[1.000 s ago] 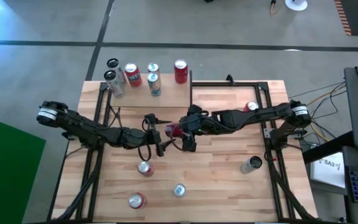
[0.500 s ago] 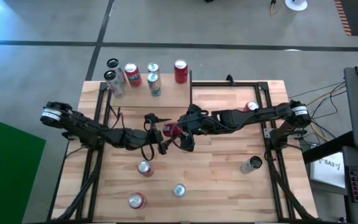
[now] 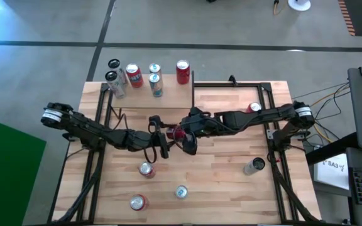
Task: Place canned beverage on shelf
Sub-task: Put the red black soda can on the shelf aligned with the other red black soda can
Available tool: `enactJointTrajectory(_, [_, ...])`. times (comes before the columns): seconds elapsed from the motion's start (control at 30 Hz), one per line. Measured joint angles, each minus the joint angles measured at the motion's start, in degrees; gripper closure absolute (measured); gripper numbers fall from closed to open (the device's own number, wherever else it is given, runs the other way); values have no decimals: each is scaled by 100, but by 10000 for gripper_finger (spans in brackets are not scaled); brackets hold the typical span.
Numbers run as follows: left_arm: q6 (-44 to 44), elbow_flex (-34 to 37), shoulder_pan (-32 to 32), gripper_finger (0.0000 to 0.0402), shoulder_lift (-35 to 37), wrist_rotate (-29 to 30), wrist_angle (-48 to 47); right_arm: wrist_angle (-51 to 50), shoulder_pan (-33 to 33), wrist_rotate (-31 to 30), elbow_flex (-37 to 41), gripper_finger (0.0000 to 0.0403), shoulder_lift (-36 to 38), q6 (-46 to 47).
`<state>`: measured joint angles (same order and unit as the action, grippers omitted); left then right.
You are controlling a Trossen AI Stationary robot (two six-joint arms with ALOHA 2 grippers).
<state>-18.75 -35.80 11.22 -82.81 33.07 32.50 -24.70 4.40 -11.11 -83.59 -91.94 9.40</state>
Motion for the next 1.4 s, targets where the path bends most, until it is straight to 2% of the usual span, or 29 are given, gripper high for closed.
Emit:
enactJointTrajectory(0.3, [145,24,-2,122,174,-116,-10,-19,-2,-26,9,37,430,-12])
enactJointTrajectory(0.4, [188,36,-2,122,362,-313,-11,-20,23,-25,9,36,684,-68])
enactJointTrajectory(0.5, [273,87,0,122,616,-774,125,-10,37,-26,9,35,993,-318])
enactJointTrajectory(0.73, [411,402,63,122,1403,-2452,702,208,198,-27,203,35,1555,-1091])
enactJointTrajectory(0.83, [476,605,109,122,1738,-2966,997,926,285,235,665,35,1808,-1425])
enactJointTrajectory(1.07, [877,1045,125,122,2303,-4289,1844,3035,350,1337,2067,35,2047,-2180])
enactJointTrajectory(1.13, [950,1096,127,122,2329,-4354,1840,3655,350,1594,2327,35,1962,-2503])
enactJointTrajectory(1.27, [1091,1143,120,122,2234,-4302,1878,4631,348,1617,2578,35,1679,-2697])
enactJointTrajectory(1.4, [1137,1126,122,119,1993,-4312,1907,5101,345,1726,2489,35,1305,-2670])
